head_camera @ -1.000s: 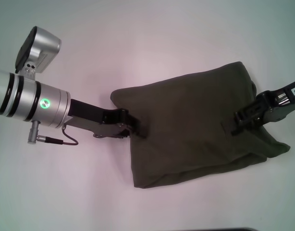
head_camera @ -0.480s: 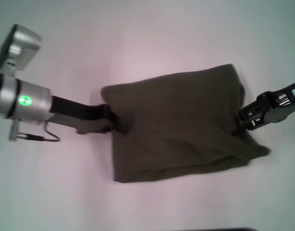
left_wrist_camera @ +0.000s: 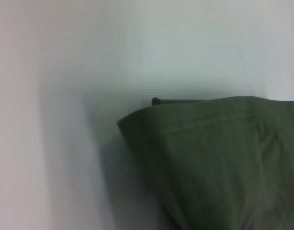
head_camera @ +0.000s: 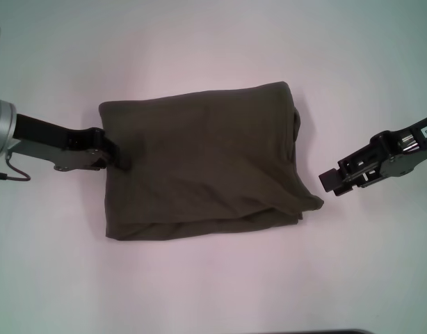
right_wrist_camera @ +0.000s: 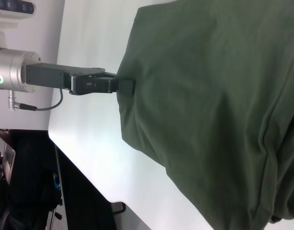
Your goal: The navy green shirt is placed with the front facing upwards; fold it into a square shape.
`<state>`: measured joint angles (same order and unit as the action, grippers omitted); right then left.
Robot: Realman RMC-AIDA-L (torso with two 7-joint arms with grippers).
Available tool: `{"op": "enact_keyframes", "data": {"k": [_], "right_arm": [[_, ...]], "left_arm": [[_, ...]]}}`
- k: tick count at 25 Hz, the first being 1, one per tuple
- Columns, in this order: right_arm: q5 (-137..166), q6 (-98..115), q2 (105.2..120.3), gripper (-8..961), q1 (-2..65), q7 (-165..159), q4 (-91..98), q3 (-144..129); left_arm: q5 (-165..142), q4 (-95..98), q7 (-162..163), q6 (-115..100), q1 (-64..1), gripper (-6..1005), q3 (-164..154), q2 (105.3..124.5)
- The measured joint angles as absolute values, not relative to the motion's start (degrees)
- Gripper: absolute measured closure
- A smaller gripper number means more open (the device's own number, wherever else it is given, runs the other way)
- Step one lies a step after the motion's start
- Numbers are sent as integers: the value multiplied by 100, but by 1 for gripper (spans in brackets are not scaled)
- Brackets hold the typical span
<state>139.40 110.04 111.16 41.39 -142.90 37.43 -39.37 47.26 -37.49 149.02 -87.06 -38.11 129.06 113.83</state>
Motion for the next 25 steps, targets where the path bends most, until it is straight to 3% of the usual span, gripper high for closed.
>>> {"op": "enact_keyframes", "data": {"k": [16, 18, 21, 25], "right_arm": [[13939, 11003, 11116, 514, 4149, -14290, 3751, -3928], [13938, 11006, 11117, 514, 4150, -14290, 3762, -3928], [13939, 11000, 11115, 514, 4163, -14290, 3764, -3928], [13925, 10983, 11111, 514, 4211, -14290, 3766, -3877]], "left_arm": [[4710, -4322, 14799, -8802, -3527, 910, 12942, 11295], [4714, -4668, 14931, -8959, -3415, 744, 13090, 11235], [4747, -4994, 14975, -9334, -3307, 629, 13610, 11227], [4794, -5136, 14878, -9951, -3257, 465, 14172, 11424]]}}
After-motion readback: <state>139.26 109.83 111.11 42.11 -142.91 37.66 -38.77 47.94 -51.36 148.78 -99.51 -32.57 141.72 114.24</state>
